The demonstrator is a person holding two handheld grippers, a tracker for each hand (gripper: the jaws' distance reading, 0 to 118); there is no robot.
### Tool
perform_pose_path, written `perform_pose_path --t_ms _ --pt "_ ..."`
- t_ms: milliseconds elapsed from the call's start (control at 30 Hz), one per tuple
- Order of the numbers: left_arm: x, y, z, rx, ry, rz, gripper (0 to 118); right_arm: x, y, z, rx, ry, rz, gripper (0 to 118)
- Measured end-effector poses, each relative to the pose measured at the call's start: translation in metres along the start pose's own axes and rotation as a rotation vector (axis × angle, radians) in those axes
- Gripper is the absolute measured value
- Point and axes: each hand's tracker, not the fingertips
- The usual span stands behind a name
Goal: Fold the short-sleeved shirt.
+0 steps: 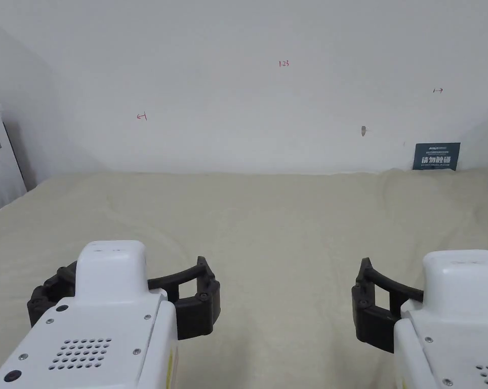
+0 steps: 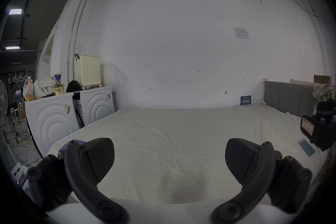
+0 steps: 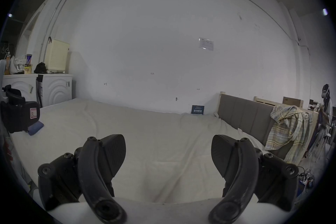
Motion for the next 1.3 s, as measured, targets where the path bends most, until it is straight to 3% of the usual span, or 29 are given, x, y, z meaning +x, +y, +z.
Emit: perform_pose_path --t_ms 133,233,367,500,567,633,733,767,867,933,1033,1300 --pt "-0.001 -0.001 -0.001 -0.005 0.005 0.01 118 0.003 0.001 -0.001 -0.061 0.031 -0.013 98" --pt "-0.001 -0.002 0.0 -0.002 0.028 0.06 118 0.003 -0.001 0.003 0.045 0.072 -0.005 98" --pt "0.0 -0.002 -0.002 -0.022 0.021 0.055 118 -0.005 0.001 0.003 0.015 -0.035 0.02 98" --pt "-0.002 -0.001 -0.002 -0.032 0.021 0.051 118 -0.006 -0.005 0.001 0.008 -0.188 -0.046 98" --pt "-0.003 0.0 -0.002 -0.035 0.016 0.055 118 -0.004 -0.006 -0.002 0.002 -0.219 -0.071 98" --pt "-0.004 0.0 -0.002 -0.032 0.023 0.056 118 0.005 -0.005 -0.004 0.004 -0.177 -0.124 98" --pt "-0.004 0.0 -0.003 -0.04 0.017 0.059 118 0.023 -0.005 -0.002 0.025 0.021 -0.216 98" --pt "-0.004 0.0 -0.003 -0.041 0.015 0.058 118 0.027 -0.006 -0.003 0.023 0.046 -0.228 98" --pt "-0.002 0.0 -0.003 -0.031 0.007 0.04 118 0.023 -0.008 -0.005 0.045 -0.029 -0.149 98" --pt "-0.001 0.0 -0.003 -0.023 -0.001 0.039 118 0.023 -0.013 -0.003 0.08 0.0 -0.093 98" --pt "-0.002 0.001 -0.003 -0.013 -0.015 0.047 118 0.022 -0.014 -0.003 0.067 0.04 -0.089 98" --pt "0.0 -0.001 -0.004 0.001 -0.01 0.024 118 0.019 -0.018 -0.008 0.051 0.033 -0.069 98"
